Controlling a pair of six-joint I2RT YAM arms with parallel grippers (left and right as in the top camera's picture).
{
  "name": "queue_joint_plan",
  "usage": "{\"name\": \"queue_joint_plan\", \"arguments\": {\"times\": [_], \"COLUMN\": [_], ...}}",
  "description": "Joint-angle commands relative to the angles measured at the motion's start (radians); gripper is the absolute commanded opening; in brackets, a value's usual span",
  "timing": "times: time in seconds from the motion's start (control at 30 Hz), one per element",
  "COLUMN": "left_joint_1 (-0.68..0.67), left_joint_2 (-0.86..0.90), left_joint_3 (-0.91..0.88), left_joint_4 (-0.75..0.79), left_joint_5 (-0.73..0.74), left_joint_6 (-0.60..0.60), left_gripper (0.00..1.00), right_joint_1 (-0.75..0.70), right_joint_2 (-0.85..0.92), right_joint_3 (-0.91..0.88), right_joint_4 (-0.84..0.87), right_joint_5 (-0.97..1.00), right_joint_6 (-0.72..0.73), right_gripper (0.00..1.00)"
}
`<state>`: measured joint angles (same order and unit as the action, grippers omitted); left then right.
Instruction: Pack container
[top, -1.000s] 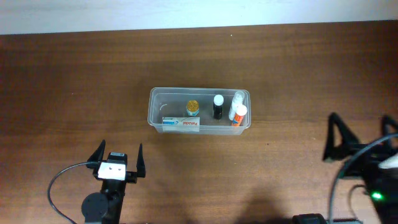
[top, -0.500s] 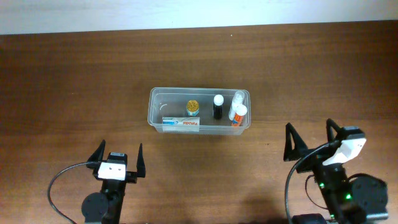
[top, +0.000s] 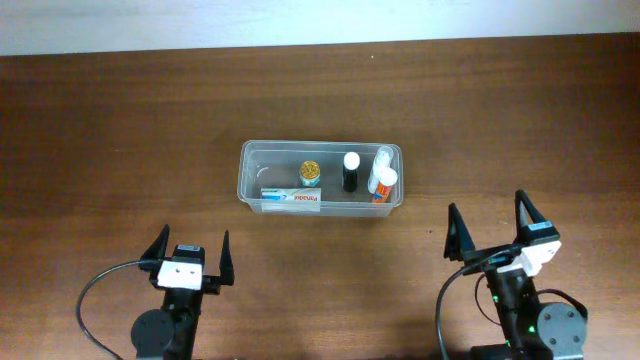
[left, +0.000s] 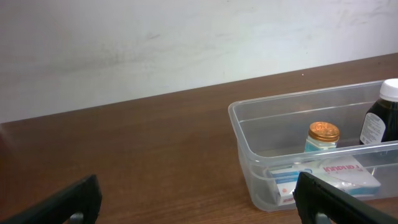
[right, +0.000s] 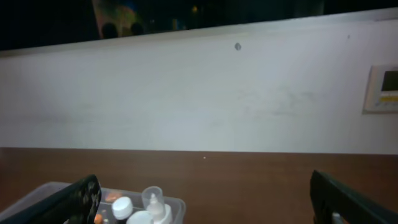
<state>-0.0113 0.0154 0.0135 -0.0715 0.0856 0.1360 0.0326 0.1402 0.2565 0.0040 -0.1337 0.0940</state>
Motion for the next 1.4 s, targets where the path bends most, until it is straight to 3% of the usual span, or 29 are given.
{"name": "queue_joint_plan", "arguments": {"times": [0.0,0.4,0.93,1.37], "left_joint_1": [0.006,0.006,0.006,0.006], "left_joint_2": [-0.010,-0.010,-0.010,-0.010], "left_joint_3": [-0.005,-0.005,-0.005,-0.005], "left_joint_4": [-0.004,-0.004,-0.004,-0.004], "left_joint_5": [-0.006,-0.006,-0.006,-0.006], "left_joint_6": [0.016,0.016,0.016,0.016], "left_gripper": [0.99,0.99,0.99,0.99], "right_joint_1": [0.005,0.005,0.005,0.005], "right_joint_2": [-0.012,-0.077,-0.137,-0.137], "right_joint_3": [-0.053,-0.247,-0.251,-0.251], "right_joint_4": [0.048,0.180,-0.082,-0.084], "right_joint_5": [0.041,0.067,0.101,0.100], "right_joint_6": [-0.016,-0.038,-0.069,-0.083], "right_gripper": [0.98,0.98,0.98,0.98]}}
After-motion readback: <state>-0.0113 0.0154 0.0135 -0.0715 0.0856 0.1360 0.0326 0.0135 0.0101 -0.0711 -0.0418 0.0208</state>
